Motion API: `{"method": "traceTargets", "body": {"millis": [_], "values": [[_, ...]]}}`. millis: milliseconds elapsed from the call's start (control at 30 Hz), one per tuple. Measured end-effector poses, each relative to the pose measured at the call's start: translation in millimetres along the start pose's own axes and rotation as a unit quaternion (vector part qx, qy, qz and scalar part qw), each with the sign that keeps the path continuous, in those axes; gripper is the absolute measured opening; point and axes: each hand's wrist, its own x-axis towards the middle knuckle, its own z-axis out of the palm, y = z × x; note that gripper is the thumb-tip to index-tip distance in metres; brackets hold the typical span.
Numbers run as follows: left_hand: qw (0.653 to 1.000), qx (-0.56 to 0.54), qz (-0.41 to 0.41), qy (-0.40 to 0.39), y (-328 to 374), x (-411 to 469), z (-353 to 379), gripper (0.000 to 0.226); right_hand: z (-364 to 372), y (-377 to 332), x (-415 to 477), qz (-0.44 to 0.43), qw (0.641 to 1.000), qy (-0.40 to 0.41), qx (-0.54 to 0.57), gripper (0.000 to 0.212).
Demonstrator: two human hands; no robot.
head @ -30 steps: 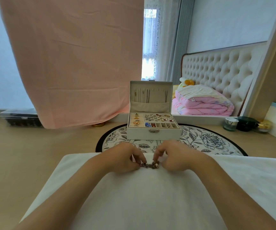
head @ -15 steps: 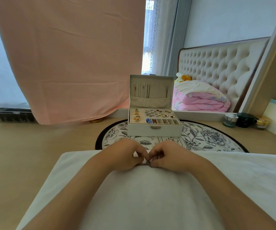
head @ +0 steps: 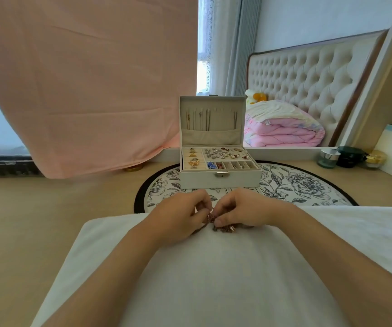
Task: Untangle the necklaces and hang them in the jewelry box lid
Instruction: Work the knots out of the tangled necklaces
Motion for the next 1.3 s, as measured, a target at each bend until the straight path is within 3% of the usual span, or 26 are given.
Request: {"method": "traceTargets", "body": {"millis": [167, 400, 533, 800, 1000, 1100, 1200, 1300], "values": [[0.996, -0.083, -0.029, 0.016, -9, -1, 0, 0.015, -11, -1, 20, 0.010, 1.000, -0.018, 0.014, 0.008], [0.984, -0.146, -0.069, 0.080, -12, 1, -1, 0.024, -6, 21, 42, -0.004, 0.974, 0.001, 0.226, 0.014], [0.979, -0.167, -0.092, 0.077, -13, 5, 1, 0.022, -1, 30, 48, -0.011, 0.943, 0.008, 0.334, 0.016], [0.968, -0.210, -0.110, 0.076, -9, 4, 2, 0.021, -6, 26, 44, 0.005, 0.945, -0.027, 0.326, 0.032], [0.981, -0.163, -0.098, 0.050, -3, 0, 7, 0.018, -6, 24, 44, -0.080, 0.873, -0.001, 0.480, 0.027], [0.980, -0.167, -0.096, 0.046, -5, 3, 11, 0.015, -5, 22, 43, -0.103, 0.873, -0.015, 0.476, 0.024], [0.977, -0.162, -0.081, 0.117, 2, 10, 17, 0.004, -4, 15, 40, -0.124, 0.880, -0.019, 0.458, 0.021], [0.965, -0.185, -0.090, 0.164, 6, 13, 19, 0.010, -7, 10, 37, -0.131, 0.893, -0.007, 0.430, 0.016]]}}
